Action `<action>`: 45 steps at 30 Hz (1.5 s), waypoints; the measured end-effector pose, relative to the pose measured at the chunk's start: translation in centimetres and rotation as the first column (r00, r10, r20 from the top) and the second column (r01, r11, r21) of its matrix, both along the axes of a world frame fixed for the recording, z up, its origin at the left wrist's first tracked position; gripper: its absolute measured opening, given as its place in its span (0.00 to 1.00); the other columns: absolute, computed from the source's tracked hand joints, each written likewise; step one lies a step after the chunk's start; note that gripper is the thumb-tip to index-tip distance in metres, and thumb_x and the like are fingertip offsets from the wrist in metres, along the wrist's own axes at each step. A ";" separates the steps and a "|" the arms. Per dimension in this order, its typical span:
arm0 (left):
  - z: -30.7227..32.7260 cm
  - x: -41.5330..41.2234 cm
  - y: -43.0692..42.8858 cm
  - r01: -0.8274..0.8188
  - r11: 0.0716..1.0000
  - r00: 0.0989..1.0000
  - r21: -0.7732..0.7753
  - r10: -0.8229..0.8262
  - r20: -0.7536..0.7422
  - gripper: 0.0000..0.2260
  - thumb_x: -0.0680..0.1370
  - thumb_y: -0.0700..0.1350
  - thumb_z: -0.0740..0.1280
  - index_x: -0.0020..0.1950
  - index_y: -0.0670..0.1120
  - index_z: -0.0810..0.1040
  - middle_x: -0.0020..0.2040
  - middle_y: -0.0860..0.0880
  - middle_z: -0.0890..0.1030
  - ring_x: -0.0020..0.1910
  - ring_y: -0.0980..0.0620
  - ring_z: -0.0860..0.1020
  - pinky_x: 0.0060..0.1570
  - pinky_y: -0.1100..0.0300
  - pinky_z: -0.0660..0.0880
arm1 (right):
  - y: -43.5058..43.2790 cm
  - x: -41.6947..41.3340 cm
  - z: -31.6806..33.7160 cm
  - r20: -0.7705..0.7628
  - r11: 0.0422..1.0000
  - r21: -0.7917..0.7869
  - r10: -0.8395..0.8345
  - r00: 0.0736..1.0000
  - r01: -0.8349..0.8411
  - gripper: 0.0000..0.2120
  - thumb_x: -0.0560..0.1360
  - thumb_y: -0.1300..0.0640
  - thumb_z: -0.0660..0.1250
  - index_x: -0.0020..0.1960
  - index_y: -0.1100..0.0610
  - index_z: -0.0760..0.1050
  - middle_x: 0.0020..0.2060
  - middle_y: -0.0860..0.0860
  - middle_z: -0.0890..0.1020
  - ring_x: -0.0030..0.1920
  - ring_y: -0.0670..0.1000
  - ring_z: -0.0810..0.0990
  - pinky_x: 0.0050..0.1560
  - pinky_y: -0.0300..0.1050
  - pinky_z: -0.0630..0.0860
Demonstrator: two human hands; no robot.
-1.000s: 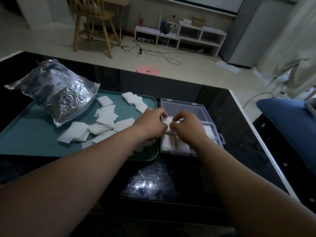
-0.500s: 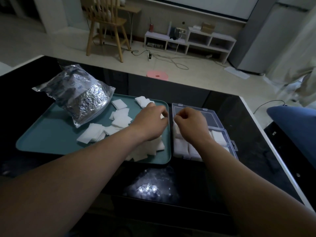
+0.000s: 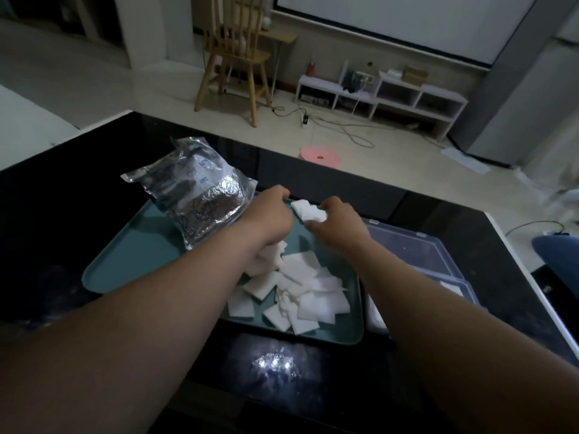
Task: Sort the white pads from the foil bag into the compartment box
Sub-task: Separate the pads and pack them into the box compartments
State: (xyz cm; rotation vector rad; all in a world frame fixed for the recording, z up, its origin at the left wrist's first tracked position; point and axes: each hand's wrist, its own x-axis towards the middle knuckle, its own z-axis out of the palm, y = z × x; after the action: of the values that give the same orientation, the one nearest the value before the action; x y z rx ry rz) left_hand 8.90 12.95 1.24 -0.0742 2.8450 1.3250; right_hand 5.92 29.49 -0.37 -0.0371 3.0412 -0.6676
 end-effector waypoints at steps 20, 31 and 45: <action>-0.7 1.3 0.7 -0.027 0.995 0.997 0.098 0.020 0.071 0.18 0.81 0.41 0.62 0.72 0.48 0.72 0.70 0.45 0.74 0.65 0.45 0.74 0.64 0.53 0.72 | -1.6 0.9 -0.9 0.085 0.931 0.343 0.105 0.991 -0.128 0.24 0.81 0.42 0.62 0.73 0.54 0.70 0.68 0.60 0.73 0.64 0.64 0.76 0.60 0.57 0.76; -1.0 1.7 0.1 -0.047 0.978 0.998 0.202 0.036 0.057 0.15 0.81 0.45 0.63 0.68 0.48 0.73 0.62 0.48 0.77 0.56 0.48 0.78 0.55 0.55 0.74 | 0.5 -1.4 -0.8 0.046 0.812 -0.545 -0.221 0.974 0.210 0.09 0.81 0.51 0.66 0.51 0.57 0.74 0.38 0.51 0.76 0.36 0.52 0.75 0.32 0.42 0.67; 1.2 5.9 1.6 -0.073 0.600 0.965 0.797 -0.158 0.207 0.09 0.83 0.51 0.66 0.50 0.47 0.80 0.42 0.48 0.83 0.37 0.52 0.80 0.44 0.56 0.79 | 0.1 8.9 3.6 0.474 0.180 -0.880 0.338 0.813 0.439 0.15 0.84 0.55 0.65 0.65 0.63 0.77 0.43 0.56 0.83 0.37 0.48 0.80 0.34 0.37 0.76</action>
State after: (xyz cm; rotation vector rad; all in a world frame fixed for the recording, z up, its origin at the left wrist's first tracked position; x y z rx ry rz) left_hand 14.85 14.53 2.40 -0.1539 1.7745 2.2414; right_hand 14.85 29.62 3.26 0.2206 1.4605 -2.0789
